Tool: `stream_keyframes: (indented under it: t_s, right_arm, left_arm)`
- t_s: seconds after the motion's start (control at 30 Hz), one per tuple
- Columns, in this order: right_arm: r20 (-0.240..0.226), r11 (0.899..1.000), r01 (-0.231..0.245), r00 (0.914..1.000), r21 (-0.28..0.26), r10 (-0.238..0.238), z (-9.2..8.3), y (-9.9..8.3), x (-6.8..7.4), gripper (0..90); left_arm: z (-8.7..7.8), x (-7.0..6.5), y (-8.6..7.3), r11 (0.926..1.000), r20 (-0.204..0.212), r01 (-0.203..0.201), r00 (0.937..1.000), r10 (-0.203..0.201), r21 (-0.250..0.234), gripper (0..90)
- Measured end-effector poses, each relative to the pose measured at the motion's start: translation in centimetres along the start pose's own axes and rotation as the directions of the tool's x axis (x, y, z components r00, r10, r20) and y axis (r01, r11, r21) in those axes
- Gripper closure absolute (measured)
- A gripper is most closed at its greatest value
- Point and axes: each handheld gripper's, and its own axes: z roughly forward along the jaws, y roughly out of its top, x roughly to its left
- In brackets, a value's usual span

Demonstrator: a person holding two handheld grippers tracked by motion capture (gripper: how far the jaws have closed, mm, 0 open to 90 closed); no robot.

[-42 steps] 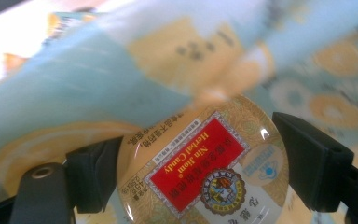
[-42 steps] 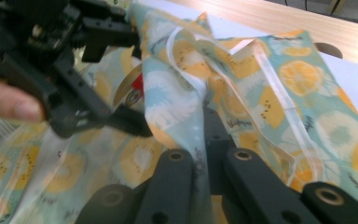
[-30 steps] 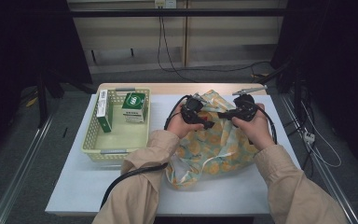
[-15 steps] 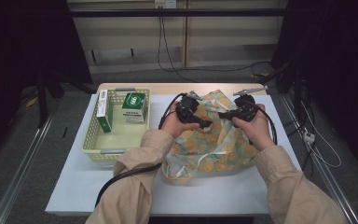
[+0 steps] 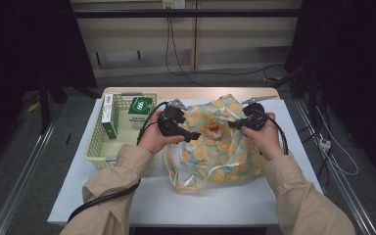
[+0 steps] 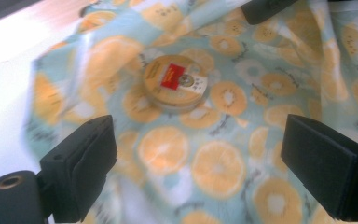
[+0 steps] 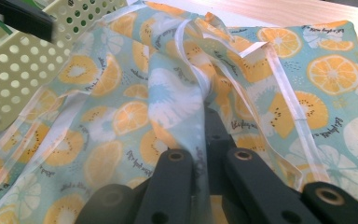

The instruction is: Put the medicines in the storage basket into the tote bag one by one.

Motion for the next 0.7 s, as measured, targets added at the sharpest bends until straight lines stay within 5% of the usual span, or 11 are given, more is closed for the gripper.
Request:
stream_keyframes:
  t_s: [0.37, 0.7]
  right_arm:
    - [-0.007, 1.000, 0.010, 0.9999, 0.004, -0.010, 0.1, 0.0, 0.2, 90.0]
    - [-0.009, 1.000, 0.011, 0.9999, 0.008, -0.011, -0.1, 0.0, 0.2, 90.0]
  left_arm:
    - [-4.4, 3.6, -1.5, 0.9985, -0.085, 0.049, 0.9951, -0.051, -0.023, 9.4]
    - [-6.3, 7.6, -3.1, 0.9921, -0.191, 0.116, 0.9739, -0.123, -0.049, 9.5]
